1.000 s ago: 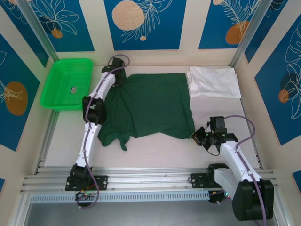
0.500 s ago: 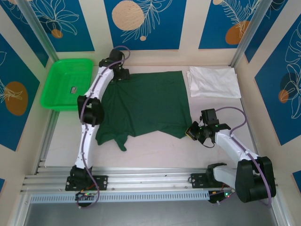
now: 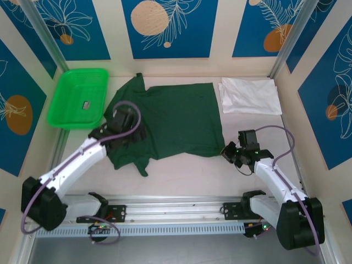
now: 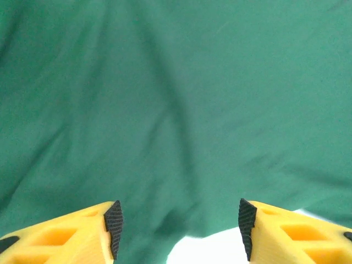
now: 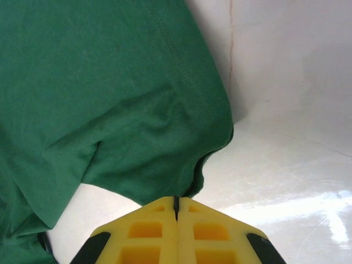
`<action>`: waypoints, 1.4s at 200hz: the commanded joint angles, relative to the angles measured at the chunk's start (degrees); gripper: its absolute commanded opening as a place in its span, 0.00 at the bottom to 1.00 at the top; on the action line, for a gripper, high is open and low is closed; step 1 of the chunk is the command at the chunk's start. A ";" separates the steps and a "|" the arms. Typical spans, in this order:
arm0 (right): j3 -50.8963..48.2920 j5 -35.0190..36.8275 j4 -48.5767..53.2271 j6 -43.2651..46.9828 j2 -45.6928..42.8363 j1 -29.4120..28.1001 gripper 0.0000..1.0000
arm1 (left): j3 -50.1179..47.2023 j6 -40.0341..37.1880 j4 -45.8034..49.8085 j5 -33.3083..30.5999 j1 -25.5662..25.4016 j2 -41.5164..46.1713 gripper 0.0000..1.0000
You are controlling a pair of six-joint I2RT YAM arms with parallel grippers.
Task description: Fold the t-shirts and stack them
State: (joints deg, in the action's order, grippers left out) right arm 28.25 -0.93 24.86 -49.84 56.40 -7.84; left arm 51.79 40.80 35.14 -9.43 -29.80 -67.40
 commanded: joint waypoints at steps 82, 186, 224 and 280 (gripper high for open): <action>-2.50 2.96 -1.48 0.71 -1.51 0.82 0.00 | -25.06 15.41 -7.46 19.49 -0.14 20.86 0.62; -2.80 3.50 -1.92 0.27 -1.31 0.77 0.00 | -18.32 15.85 -15.97 17.22 -2.76 3.19 0.12; -2.89 3.44 -2.01 0.27 -1.29 0.87 0.00 | -3.41 11.59 -8.94 12.85 -2.36 -10.04 0.00; -2.83 3.35 -1.85 0.54 -1.25 0.84 0.00 | 16.28 4.19 -1.36 15.72 0.99 -29.75 0.35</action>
State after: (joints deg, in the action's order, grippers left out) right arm 26.13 1.45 23.14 -49.87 55.68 -7.38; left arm 62.13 50.22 27.16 5.76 -30.61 -91.35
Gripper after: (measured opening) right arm 0.048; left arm 0.213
